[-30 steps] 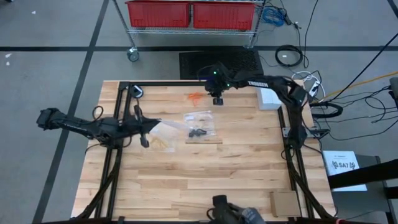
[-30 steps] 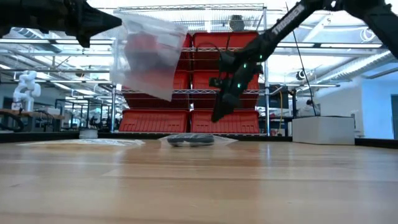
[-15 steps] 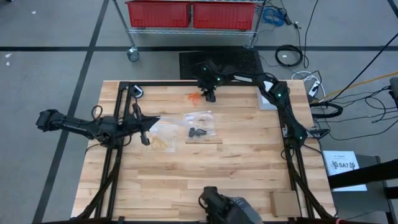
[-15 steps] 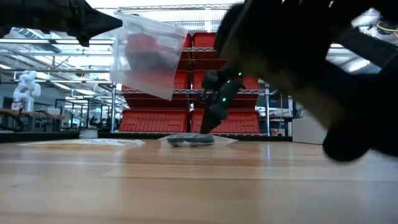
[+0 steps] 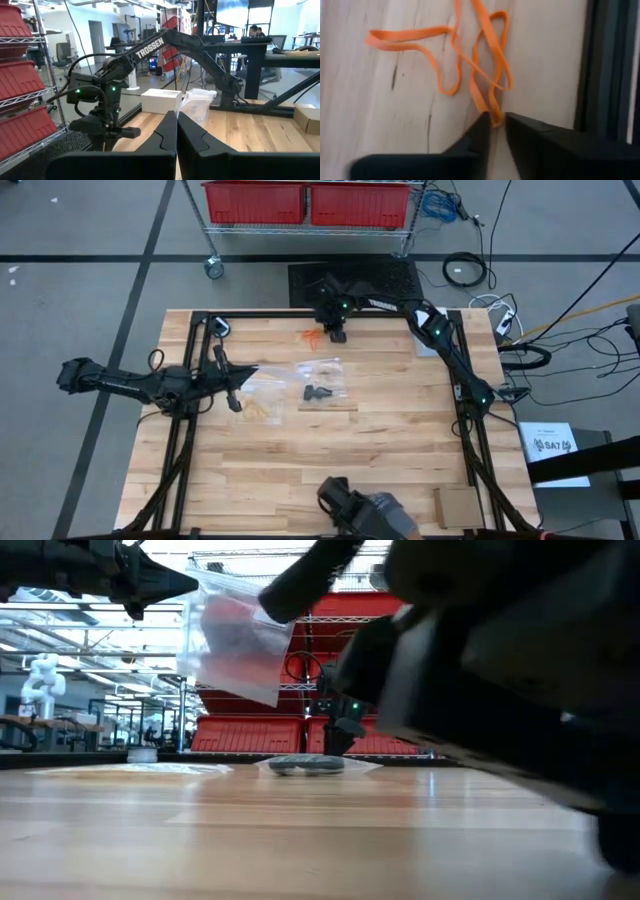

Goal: Sort rubber bands
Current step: Put the right orange rubber band on the zip bag

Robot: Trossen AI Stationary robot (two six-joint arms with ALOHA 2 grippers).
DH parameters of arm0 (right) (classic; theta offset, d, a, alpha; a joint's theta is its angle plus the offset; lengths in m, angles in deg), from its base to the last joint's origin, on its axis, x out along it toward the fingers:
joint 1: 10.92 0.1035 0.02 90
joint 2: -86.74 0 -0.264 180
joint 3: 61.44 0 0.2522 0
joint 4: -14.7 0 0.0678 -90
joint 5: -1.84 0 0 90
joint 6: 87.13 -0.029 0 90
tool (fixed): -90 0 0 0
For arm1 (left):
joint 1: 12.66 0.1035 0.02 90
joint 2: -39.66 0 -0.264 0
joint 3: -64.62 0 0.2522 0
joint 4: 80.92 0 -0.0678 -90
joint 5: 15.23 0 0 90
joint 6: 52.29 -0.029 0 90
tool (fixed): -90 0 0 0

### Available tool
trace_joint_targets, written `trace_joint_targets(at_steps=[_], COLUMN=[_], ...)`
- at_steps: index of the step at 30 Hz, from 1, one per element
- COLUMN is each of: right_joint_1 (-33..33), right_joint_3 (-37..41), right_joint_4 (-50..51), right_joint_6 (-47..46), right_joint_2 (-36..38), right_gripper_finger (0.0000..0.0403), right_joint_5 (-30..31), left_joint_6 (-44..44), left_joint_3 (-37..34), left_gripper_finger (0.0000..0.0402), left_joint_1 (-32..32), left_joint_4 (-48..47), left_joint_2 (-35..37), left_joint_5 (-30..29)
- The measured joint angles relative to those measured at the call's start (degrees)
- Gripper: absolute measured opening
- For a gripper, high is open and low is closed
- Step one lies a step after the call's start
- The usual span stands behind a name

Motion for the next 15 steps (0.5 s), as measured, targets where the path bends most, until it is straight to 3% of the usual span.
trace_joint_targets(at_steps=[8, 15], right_joint_1=[-0.22, 0.38], right_joint_3=[0.51, 0.28], right_joint_4=[8.98, 13.37], right_joint_6=[-1.82, -4.22], right_joint_2=[2.95, 10.80], right_gripper_finger=[0.0002, 0.0001], right_joint_5=[2.51, 4.33], left_joint_6=[0.00, 0.03], left_joint_3=[0.00, 0.00], left_gripper_finger=[0.0000, 0.0000], left_joint_1=[0.00, 0.00], left_joint_4=[0.04, 0.03], left_joint_2=[0.00, 0.00], left_joint_5=[0.21, 0.21])
